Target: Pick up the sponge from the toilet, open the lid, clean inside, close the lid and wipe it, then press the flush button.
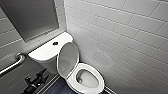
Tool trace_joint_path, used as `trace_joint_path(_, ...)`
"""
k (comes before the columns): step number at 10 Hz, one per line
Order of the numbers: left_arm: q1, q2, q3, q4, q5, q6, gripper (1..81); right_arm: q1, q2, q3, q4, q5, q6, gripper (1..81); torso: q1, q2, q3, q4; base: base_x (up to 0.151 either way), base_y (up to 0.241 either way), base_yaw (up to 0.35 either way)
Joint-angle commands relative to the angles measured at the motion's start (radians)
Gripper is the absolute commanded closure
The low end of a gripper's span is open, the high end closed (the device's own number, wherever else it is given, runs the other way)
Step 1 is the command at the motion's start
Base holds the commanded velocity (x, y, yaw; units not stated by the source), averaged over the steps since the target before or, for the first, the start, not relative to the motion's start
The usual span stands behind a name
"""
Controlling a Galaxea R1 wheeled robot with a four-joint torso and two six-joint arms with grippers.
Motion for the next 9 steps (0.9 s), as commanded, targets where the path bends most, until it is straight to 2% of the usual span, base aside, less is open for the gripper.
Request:
trace_joint_path(1,-0.074,-0.005,0.032,0.223,0.074,0.006,1.0,0.018,-0.035,0.019,-0.019,-0.050,-0.003,81.1,0.000,0.000,0.000,0.000,0.000,0.000,0.000)
trace_joint_path(2,-0.075,0.020,0.020,0.389,0.204,0.006,1.0,0.019,-0.035,0.017,-0.021,-0.051,-0.006,81.1,0.000,0.000,0.000,0.000,0.000,0.000,0.000)
trace_joint_path(3,-0.077,0.038,0.018,0.599,0.351,0.003,1.0,0.019,-0.038,0.015,-0.021,-0.051,-0.006,81.1,0.000,0.000,0.000,0.000,0.000,0.000,0.000)
trace_joint_path(4,-0.074,0.046,0.056,0.831,0.534,0.001,1.0,0.016,-0.046,0.012,-0.027,-0.053,-0.011,81.1,0.000,0.000,0.000,0.000,0.000,0.000,0.000)
trace_joint_path(5,-0.053,0.046,0.133,1.025,0.747,0.001,1.0,0.016,-0.059,0.009,-0.053,-0.054,-0.022,81.1,0.000,0.000,0.000,0.000,0.000,0.000,0.000)
trace_joint_path(6,-0.022,0.044,0.208,1.148,0.924,0.002,1.0,0.016,-0.070,0.009,-0.081,-0.056,-0.022,81.1,0.000,0.000,0.000,0.000,0.000,0.000,0.000)
trace_joint_path(7,0.022,0.031,0.271,1.197,1.045,0.015,1.0,0.010,-0.080,0.008,-0.087,-0.056,-0.023,81.1,0.000,0.000,0.000,0.000,0.000,0.000,0.000)
trace_joint_path(9,0.146,-0.006,0.341,1.225,1.070,0.072,1.0,-0.008,-0.101,0.012,-0.111,-0.050,-0.020,81.1,0.000,0.000,0.000,0.000,0.000,0.000,0.000)
